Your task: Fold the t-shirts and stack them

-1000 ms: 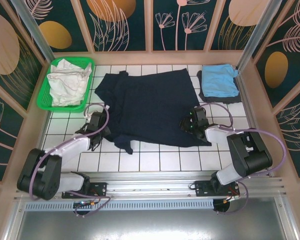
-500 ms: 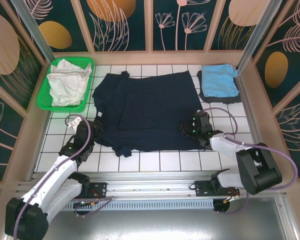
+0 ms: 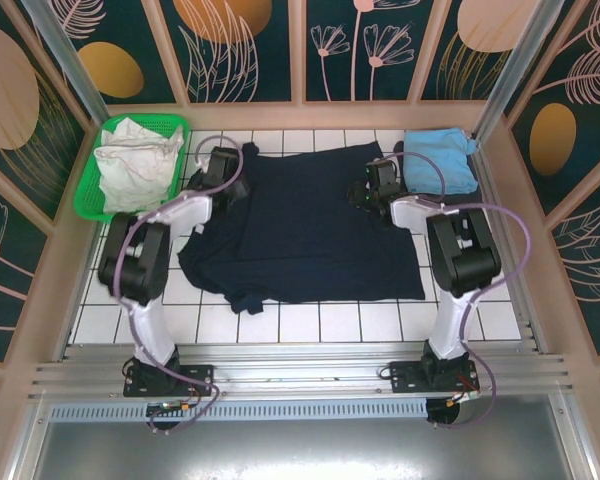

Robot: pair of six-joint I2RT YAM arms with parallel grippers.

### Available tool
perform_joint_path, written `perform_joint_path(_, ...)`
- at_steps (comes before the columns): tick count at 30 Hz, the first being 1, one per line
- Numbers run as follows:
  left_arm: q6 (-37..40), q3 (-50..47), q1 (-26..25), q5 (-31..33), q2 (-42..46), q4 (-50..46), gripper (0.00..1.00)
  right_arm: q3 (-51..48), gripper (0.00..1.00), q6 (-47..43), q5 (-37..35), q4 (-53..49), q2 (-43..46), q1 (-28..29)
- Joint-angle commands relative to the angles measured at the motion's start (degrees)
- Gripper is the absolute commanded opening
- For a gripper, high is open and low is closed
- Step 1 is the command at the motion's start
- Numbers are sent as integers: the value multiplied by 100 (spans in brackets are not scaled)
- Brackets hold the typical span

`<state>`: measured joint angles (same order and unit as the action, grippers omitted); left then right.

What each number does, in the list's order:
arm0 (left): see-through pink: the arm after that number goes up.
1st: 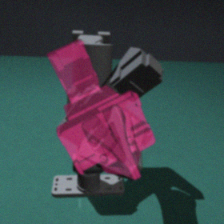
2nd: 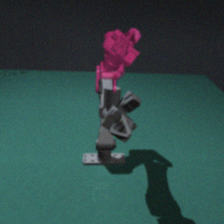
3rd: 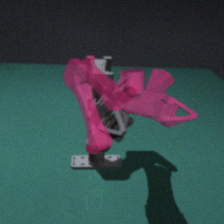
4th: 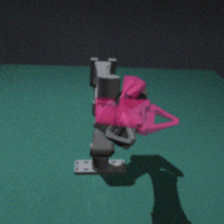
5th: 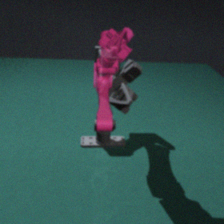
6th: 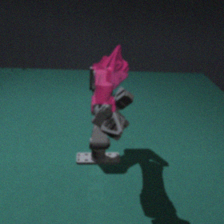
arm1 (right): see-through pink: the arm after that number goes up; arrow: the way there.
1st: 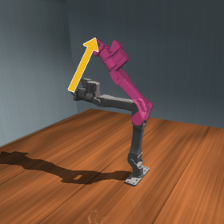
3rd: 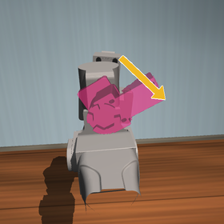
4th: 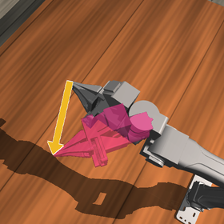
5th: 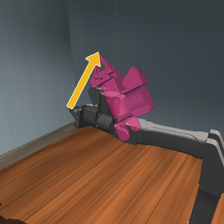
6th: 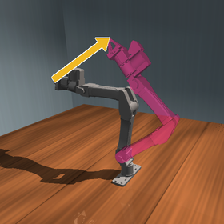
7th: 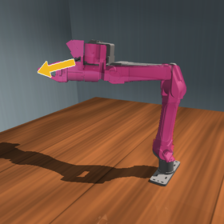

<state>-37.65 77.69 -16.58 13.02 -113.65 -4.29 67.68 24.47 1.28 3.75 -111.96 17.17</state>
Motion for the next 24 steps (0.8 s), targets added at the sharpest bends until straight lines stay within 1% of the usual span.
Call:
perform_joint_path(1,205,1270,348,-199,-1023,-642,63,289,38,-39,-114,-515,-337,-111)
perform_joint_path(3,196,2185,493,-310,-1707,-1024,62,161,38,77,-189,-588,-373,-182)
perform_joint_path(5,188,3044,601,-332,-2366,-1412,61,-179,37,233,-295,-480,-257,-313)
perform_joint_path(9,96,3985,770,-517,-3151,-1618,61,-805,36,418,-243,-272,83,-499)
perform_joint_path(12,21,4333,847,-813,-3483,-1556,62,-1213,36,513,-241,-87,304,-526)
perform_joint_path(17,-45,4966,871,-1045,-3964,-1547,62,-1651,36,697,-242,71,715,-506)
perform_joint_path(21,11,5594,867,-1478,-4314,-1432,60,-1631,39,693,-237,-61,1150,-474)
perform_joint_path(23,80,5816,867,-1705,-4428,-1267,61,-1620,40,643,-254,-225,1477,-363)
perform_joint_path(24,80,5886,867,-1715,-4452,-1230,62,-1634,40,619,-301,-290,1635,-303)
